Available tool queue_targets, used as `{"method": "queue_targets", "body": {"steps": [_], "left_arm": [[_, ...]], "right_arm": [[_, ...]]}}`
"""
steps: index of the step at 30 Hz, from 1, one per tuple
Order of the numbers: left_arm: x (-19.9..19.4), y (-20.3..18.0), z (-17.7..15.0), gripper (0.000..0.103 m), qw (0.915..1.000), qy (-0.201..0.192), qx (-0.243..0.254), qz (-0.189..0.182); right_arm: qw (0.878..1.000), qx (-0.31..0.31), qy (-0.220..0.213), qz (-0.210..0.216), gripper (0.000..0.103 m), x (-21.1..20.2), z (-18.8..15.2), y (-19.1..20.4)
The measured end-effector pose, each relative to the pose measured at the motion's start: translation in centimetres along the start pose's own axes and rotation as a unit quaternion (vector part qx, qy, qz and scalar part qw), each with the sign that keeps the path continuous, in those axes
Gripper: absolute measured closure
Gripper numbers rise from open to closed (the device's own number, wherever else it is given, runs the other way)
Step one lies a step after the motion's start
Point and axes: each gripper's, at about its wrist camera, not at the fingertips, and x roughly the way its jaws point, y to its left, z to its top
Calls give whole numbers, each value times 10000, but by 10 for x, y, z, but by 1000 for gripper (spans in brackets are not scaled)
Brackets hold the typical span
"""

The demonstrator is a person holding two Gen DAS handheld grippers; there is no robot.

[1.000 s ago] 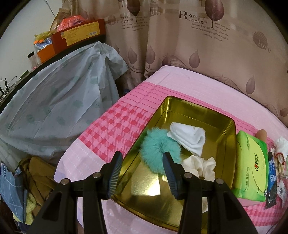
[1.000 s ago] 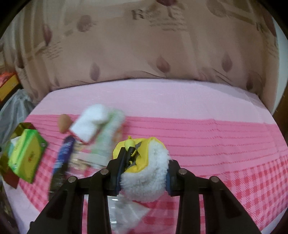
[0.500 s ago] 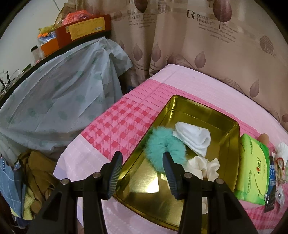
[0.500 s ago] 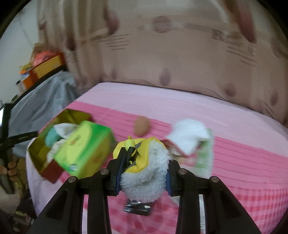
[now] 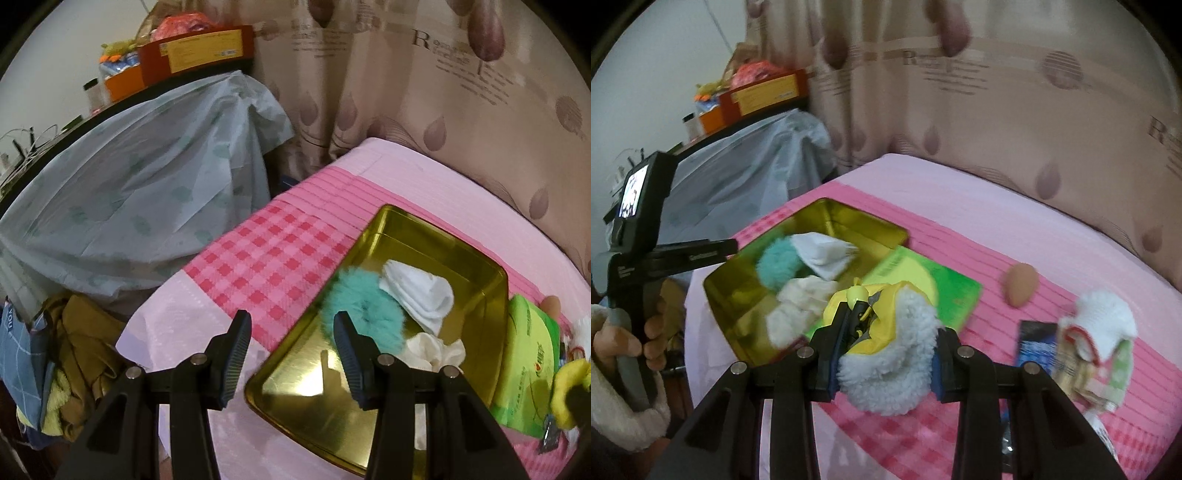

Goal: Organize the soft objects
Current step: 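Lower the duck plush into the gold tin and open the right gripper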

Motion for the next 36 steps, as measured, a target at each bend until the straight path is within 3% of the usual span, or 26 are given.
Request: {"method": "queue_targets", "body": {"steps": [8, 19, 36], "left_arm": [[2, 14, 2, 56, 9995, 50, -293, 141], [6, 49, 4, 56, 9923, 100, -1147, 447], [8, 50, 4, 56, 9919, 178, -1160, 476]], "right_arm": [[9989, -361, 78, 278, 70, 26, 15, 41], [9973, -560, 285, 388, 70, 60, 18, 64], [9942, -788, 535, 493, 67, 91, 7, 90]]}}
